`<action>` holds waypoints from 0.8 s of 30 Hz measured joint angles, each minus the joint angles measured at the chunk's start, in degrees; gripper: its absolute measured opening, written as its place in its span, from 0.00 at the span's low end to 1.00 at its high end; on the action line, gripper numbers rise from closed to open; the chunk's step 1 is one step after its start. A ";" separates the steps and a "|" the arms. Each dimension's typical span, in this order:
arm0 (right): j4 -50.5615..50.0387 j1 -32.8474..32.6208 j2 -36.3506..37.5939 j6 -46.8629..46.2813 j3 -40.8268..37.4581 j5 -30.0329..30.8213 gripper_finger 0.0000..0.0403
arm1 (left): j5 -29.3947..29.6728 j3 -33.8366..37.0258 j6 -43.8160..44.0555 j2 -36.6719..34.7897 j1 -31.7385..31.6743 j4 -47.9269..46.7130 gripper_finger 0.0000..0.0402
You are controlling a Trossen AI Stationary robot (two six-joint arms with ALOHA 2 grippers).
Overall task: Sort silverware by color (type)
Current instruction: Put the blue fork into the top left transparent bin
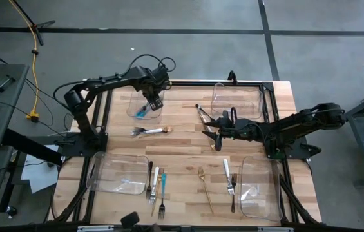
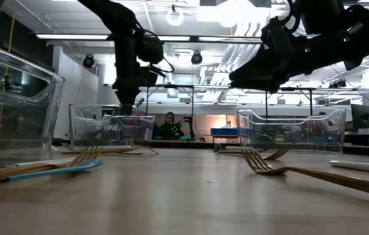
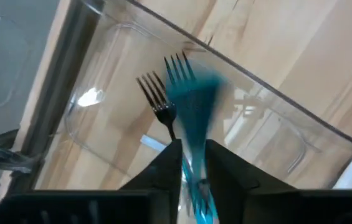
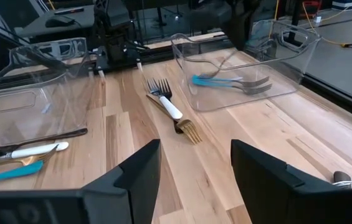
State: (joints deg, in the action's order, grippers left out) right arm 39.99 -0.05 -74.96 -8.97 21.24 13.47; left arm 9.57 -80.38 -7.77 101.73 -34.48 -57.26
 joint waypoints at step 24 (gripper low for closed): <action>-0.26 0.15 0.00 0.46 0.01 -0.13 0.47 | -17.91 33.77 9.59 -42.36 12.05 53.46 0.45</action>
State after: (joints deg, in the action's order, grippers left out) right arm 39.73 0.10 -74.96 -8.51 21.26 13.34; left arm -8.34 -46.60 1.82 59.36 -22.43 -3.80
